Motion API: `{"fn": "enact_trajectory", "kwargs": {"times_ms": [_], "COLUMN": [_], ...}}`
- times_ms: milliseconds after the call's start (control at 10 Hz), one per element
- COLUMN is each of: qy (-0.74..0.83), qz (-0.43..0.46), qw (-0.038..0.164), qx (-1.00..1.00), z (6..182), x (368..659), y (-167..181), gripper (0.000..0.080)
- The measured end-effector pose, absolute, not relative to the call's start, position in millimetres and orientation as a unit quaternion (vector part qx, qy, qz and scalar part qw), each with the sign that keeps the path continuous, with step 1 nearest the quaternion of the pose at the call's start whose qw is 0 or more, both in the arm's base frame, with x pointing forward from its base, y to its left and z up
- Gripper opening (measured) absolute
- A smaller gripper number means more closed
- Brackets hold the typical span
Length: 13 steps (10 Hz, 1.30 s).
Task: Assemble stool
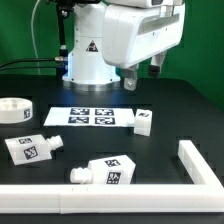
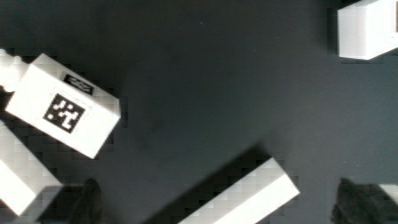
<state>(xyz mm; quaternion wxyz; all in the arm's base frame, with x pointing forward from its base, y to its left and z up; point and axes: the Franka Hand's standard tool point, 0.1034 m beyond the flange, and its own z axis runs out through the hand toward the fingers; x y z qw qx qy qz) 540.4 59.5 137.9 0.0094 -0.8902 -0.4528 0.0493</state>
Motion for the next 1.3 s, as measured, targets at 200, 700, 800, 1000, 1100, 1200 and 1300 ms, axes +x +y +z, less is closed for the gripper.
{"fn": "enact_trajectory", "kwargs": {"times_ms": [200, 700, 800, 1000, 1100, 1200, 1300], "qy": [-0.448, -0.469, -0.475, -0.476, -0.475, -0.475, -0.476], "qz": [0.046, 0.046, 0.045, 0.042, 0.048, 0.047, 0.048], "qw": [0.004, 0.004, 0.003, -0.002, 0.0, -0.001, 0.0], "qx": [-0.893, -0.882, -0.879, -0.879, -0.879, -0.879, -0.878], "z": [123.5, 120.8, 118.1, 111.1, 108.9, 109.6, 109.0], "x": [555.2, 557.9, 558.7, 548.8, 540.1, 541.0, 540.8], "y": [43.7, 36.2, 27.5, 0.2, -14.5, -16.7, -15.7], "gripper": [0.0649, 0.0649, 0.0649, 0.0649, 0.0649, 0.0649, 0.0649]}}
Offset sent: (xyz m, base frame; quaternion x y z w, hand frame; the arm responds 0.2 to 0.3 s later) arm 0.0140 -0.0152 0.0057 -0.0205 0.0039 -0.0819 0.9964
